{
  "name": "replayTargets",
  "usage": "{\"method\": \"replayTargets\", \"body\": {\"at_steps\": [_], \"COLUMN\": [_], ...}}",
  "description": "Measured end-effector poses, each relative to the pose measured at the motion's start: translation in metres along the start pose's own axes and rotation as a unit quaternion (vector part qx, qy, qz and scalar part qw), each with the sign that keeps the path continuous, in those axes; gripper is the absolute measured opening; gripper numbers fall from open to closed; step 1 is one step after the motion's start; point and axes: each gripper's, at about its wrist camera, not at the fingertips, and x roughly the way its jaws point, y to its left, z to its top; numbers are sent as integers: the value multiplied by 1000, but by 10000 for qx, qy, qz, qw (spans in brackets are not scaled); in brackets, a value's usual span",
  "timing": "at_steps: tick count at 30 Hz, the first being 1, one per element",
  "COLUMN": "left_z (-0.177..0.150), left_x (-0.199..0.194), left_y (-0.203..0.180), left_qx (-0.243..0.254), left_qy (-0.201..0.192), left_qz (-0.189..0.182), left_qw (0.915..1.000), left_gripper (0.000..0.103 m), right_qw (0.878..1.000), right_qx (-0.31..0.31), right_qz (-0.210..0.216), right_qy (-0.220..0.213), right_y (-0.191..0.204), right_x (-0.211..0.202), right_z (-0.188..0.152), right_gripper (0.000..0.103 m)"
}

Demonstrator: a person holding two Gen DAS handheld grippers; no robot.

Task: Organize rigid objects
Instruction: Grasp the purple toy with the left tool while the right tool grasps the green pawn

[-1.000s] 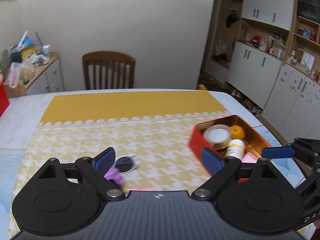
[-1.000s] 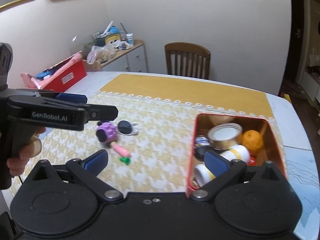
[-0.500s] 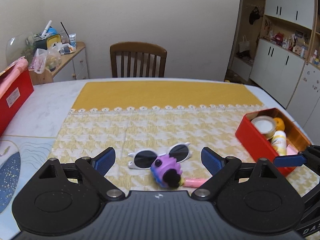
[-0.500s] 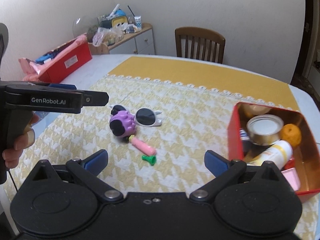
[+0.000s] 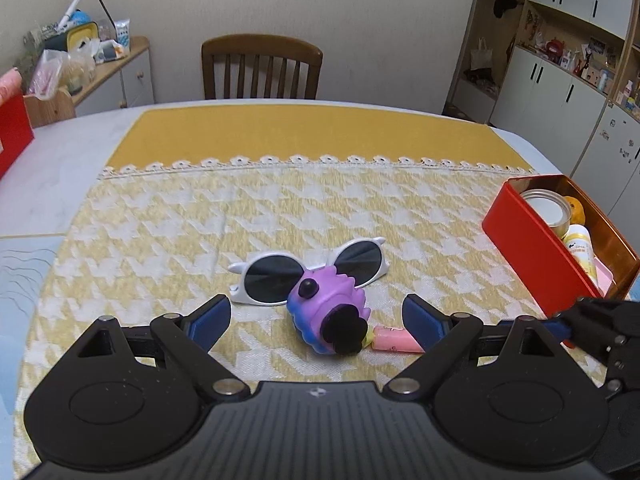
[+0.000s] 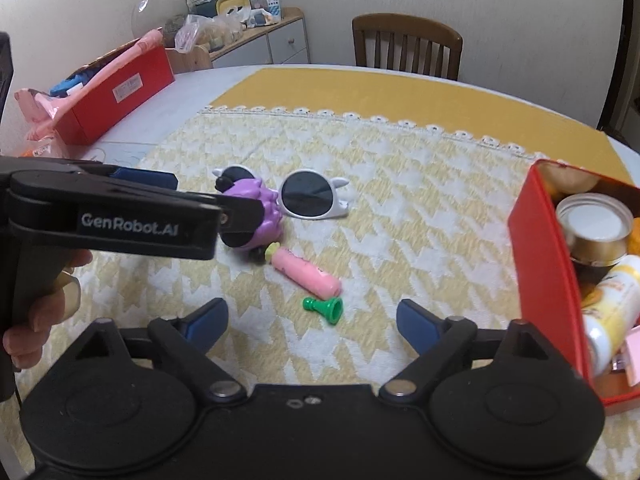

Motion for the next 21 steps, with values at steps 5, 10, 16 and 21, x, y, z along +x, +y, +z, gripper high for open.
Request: {"method": "replayTargets", "body": {"at_steps": [5, 10, 16, 21], "left_z": [1, 3, 3, 3], "left_x": [11, 22, 28, 30], "left_y": [-1, 0, 2, 2], "left_qx": [18, -85, -153, -184], "left_qy": [51, 122, 158, 218], "left_qz": [-3, -42, -29, -5], "left_qw": [10000, 9999, 9998, 9996], "left_gripper": [93, 93, 89, 77], "right_qw": [9999, 9999, 9999, 9998], "right_qx": [19, 30, -36, -31], "right_qz": [89, 40, -94, -183], "right_qy": [118, 148, 94, 67], "right_y": [1, 2, 5, 5], "right_x": [11, 18, 19, 18], "right_z": [0, 1, 1, 0], "right_gripper": [78, 70, 52, 42]}}
